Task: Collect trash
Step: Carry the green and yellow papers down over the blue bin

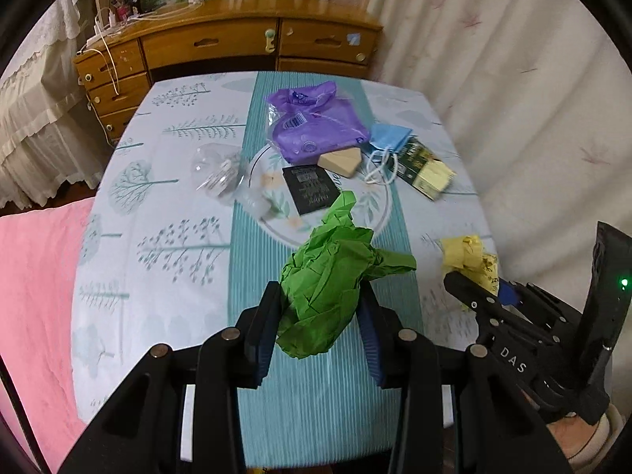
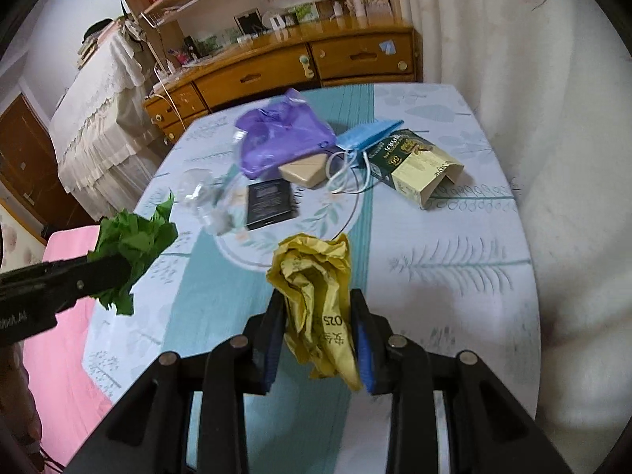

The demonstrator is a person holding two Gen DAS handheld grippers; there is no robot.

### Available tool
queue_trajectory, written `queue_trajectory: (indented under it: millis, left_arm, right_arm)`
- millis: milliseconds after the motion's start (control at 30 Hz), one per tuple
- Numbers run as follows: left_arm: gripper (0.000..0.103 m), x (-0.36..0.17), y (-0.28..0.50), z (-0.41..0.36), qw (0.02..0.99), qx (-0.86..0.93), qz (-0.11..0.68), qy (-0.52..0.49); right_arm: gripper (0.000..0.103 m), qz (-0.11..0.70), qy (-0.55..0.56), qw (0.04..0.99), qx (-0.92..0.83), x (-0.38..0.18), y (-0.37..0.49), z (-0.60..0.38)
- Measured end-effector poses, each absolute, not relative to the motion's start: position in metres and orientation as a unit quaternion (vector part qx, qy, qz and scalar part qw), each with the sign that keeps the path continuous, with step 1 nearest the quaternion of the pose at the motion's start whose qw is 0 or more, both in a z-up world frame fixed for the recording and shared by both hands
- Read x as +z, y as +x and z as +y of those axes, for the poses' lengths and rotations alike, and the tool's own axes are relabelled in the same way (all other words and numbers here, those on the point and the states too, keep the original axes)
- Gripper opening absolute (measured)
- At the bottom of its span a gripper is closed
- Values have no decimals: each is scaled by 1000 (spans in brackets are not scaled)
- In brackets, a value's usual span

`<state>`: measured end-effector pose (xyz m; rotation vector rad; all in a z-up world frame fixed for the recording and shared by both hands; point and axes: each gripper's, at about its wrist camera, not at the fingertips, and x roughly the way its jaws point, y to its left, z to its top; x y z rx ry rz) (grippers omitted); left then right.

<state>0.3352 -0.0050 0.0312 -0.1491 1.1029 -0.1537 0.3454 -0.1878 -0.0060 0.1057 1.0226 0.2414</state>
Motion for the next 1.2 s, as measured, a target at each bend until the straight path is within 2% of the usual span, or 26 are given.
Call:
queue_trajectory:
  millis: [367, 733, 1000, 1200]
  left_arm:
    - [36, 66, 215, 54, 870, -112, 474, -73]
    - [36, 54, 113, 82, 870, -130, 471, -61]
    - [37, 23, 78, 71, 858, -127, 497, -42]
    - [37, -32, 72, 55, 833, -118, 539, -43]
  right_arm:
    - [30, 449, 67, 887, 85, 32, 217, -134]
    - [29, 447, 71, 889, 68, 30, 89, -100]
    - [29, 488, 69, 867, 69, 3, 46, -95]
    - [29, 532, 93, 839, 68, -45, 42, -102]
